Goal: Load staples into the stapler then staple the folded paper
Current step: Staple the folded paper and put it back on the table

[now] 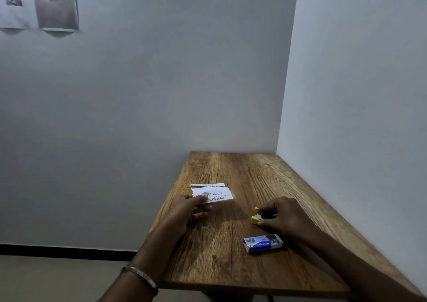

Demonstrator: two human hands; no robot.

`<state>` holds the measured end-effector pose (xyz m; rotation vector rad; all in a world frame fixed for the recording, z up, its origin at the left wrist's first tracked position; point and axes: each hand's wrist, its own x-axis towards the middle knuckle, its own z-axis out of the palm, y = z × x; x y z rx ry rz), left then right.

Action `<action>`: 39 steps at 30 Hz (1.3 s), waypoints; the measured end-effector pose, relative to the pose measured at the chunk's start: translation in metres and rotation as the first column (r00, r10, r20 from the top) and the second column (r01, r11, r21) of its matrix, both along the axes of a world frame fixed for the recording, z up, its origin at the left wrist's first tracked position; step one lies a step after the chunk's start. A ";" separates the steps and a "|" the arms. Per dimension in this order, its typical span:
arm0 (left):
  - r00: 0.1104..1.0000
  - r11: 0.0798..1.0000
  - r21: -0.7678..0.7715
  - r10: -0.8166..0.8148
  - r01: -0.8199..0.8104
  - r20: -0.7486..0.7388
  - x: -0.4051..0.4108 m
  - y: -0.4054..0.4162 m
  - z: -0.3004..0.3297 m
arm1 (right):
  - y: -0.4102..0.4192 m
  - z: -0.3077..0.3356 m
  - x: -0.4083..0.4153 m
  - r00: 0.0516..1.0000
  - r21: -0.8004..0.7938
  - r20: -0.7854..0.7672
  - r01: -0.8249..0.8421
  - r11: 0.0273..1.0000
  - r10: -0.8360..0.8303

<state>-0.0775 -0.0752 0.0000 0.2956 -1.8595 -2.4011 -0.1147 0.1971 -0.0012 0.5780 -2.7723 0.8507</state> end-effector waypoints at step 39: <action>0.954 -0.089 -0.950 0.004 -0.299 -0.300 -0.003 -0.008 -0.027 | -0.094 0.005 0.004 0.940 0.454 -0.063 -0.273 0.848 0.336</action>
